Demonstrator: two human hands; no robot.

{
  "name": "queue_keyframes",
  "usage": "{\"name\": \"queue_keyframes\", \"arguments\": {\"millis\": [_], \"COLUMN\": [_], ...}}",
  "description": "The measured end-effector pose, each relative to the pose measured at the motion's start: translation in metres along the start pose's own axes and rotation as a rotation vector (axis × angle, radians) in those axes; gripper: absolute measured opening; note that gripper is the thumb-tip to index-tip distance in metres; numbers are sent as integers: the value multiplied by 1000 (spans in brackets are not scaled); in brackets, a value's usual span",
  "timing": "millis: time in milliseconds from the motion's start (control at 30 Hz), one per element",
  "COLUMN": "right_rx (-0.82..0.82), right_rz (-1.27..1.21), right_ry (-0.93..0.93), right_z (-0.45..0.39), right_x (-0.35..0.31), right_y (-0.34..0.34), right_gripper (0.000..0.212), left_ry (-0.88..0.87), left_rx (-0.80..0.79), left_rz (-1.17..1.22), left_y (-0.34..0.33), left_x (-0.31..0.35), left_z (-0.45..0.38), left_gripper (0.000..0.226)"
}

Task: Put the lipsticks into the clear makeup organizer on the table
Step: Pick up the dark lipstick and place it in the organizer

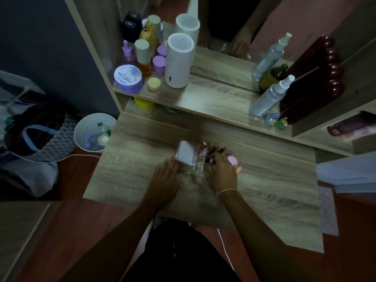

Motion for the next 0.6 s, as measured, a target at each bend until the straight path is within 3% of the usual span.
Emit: {"name": "queue_keyframes", "arguments": {"millis": [600], "right_rx": [54], "right_rz": [72], "right_ry": [10], "right_z": [12], "right_x": [6], "right_y": [1], "right_gripper": [29], "left_ry": [-31], "left_rx": [15], "left_rz": [73], "left_y": [0], "left_x": [-1], "left_z": [1], "left_gripper": [64]}}
Point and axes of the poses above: each hand's wrist, its own z-axis away from the middle knuckle, its own y-axis out of the back of the hand, x = y × z, the point moved 9 cm from there along -z, towards the middle knuckle, and after that the axes turned 15 degrees about -x, right-handed, at the moved point
